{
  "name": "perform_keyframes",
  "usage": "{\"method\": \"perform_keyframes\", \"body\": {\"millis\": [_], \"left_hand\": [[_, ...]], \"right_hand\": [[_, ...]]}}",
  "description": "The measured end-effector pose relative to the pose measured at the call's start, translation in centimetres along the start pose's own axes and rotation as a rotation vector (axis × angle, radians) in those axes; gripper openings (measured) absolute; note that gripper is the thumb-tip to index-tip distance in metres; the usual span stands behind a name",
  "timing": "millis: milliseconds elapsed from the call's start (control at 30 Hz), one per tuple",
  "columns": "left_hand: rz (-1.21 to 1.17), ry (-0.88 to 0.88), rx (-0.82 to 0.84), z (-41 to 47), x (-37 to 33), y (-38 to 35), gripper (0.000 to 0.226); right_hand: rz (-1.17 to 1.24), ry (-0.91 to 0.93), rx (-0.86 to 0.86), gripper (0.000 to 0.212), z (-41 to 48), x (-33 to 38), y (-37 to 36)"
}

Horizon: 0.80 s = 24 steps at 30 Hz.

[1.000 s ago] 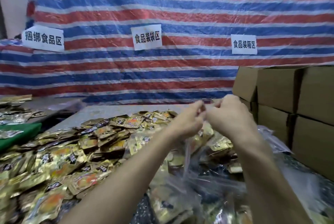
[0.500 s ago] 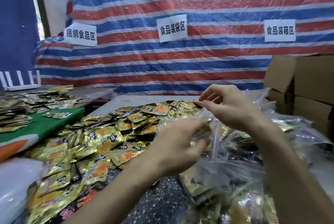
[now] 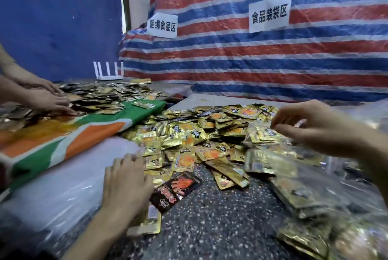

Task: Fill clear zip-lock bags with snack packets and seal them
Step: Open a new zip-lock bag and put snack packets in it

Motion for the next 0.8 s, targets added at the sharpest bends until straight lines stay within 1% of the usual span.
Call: {"method": "perform_keyframes", "body": {"millis": [100, 133, 167, 200, 233, 300, 333, 367, 433, 467, 500, 567, 600, 667, 733, 800], "left_hand": [[0.154, 0.159, 0.200, 0.6, 5.1, -0.6, 0.035], [0.182, 0.195, 0.270, 0.6, 6.1, -0.9, 0.030], [0.201, 0.209, 0.308, 0.6, 6.6, -1.1, 0.019], [0.214, 0.210, 0.312, 0.6, 6.9, -1.1, 0.007], [0.221, 0.204, 0.289, 0.7, 7.1, -1.0, 0.001], [0.223, 0.189, 0.203, 1.1, 7.4, -0.4, 0.001], [0.216, 0.189, 0.174, 1.3, 7.4, -0.1, 0.003], [0.205, 0.198, 0.171, 1.4, 7.5, 0.2, 0.011], [0.160, 0.218, 0.222, 1.7, 7.8, 0.5, 0.034], [0.132, 0.224, 0.230, 2.0, 8.1, 0.7, 0.039], [0.098, 0.236, 0.214, 2.4, 8.4, 1.2, 0.040], [0.021, 0.246, 0.113, 3.3, 8.5, 2.7, 0.034], [-0.015, 0.243, 0.034, 3.8, 8.2, 3.7, 0.030], [-0.075, 0.190, -0.164, 4.9, 6.2, 6.3, 0.031], [-0.159, 0.030, -0.367, 5.6, 2.4, 9.3, 0.032], [-0.293, -0.199, -0.500, 5.5, -2.7, 12.3, 0.029]], "right_hand": [[0.010, 0.017, -0.014, 0.008, 0.0, 0.1, 0.2], [0.013, 0.020, -0.015, 0.008, 0.0, 0.1, 0.3], [0.018, 0.023, -0.013, 0.008, 0.0, 0.1, 0.3], [0.028, 0.025, -0.010, 0.008, 0.0, 0.0, 0.3], [0.041, 0.029, -0.006, 0.008, 0.0, 0.0, 0.3], [0.063, 0.036, -0.001, 0.007, -0.1, 0.0, 0.4], [0.068, 0.036, 0.001, 0.008, -0.2, -0.1, 0.4], [0.071, 0.035, 0.004, 0.008, -0.2, -0.1, 0.5], [0.074, 0.030, 0.009, 0.008, -0.3, -0.1, 0.6], [0.077, 0.027, 0.009, 0.008, -0.3, -0.1, 0.7], [0.082, 0.023, 0.007, 0.008, -0.4, -0.1, 0.8], [0.085, 0.016, -0.003, 0.008, -0.5, -0.1, 1.0], [0.082, 0.012, -0.008, 0.008, -0.6, -0.2, 1.2], [0.070, 0.004, -0.011, 0.008, -0.6, -0.2, 1.3], [0.056, -0.002, -0.009, 0.009, -0.6, -0.2, 1.4], [0.077, -0.007, -0.006, 0.013, -0.6, -0.2, 1.5]]}}
Point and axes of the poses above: each hand's wrist, its own z-axis towards the middle knuckle, its own y-axis out of the back of the hand, x = y × z, the point moved 7 cm from there along z, towards the middle knuckle, and after that the axes turned 12 degrees about -y, right-handed, at the moved point
